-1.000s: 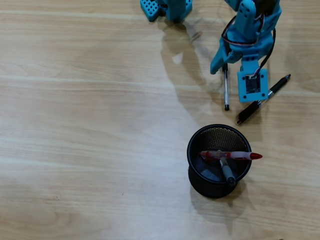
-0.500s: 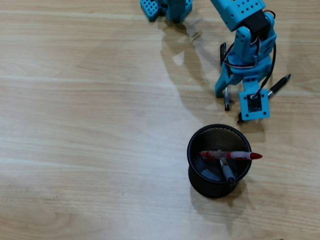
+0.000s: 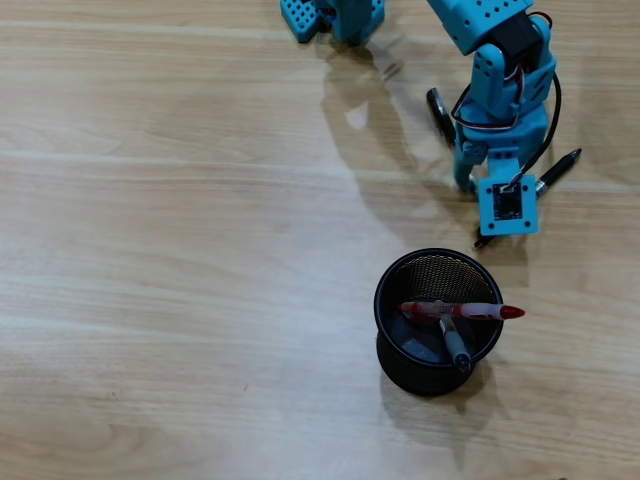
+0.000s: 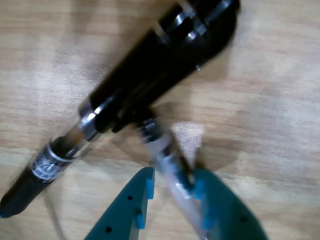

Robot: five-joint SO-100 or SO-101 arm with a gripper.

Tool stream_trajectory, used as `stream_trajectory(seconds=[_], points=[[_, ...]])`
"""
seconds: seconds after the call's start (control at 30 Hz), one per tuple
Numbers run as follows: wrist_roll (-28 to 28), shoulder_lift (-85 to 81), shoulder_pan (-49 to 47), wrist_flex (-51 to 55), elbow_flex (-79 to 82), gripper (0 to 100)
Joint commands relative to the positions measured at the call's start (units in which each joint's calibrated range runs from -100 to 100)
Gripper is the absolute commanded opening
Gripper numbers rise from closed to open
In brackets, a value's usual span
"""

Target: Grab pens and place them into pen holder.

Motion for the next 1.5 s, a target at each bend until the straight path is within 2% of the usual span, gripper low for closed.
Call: stream_trajectory(seconds=[0.0, 0.1, 0.47, 0.63, 0.7, 0.93, 1.17, 1.3, 1.47], points=[[-0.4, 0.5, -0.7, -0.3, 0.3, 5], [-0.4, 0.5, -0.8, -0.2, 0.3, 2], [0.1, -4.1, -0.1, 1.1, 1.0, 2], [4.7, -18.6, 5.9, 15.0, -3.4, 2], [6.8, -26.9, 10.7, 23.8, -7.6, 2], [11.3, -39.7, 19.9, 36.3, -16.3, 2], [12.8, -45.9, 22.9, 35.8, -18.0, 2], [14.3, -45.7, 22.5, 26.3, -18.2, 2], [17.9, -45.6, 21.5, 8.4, -17.6, 2]])
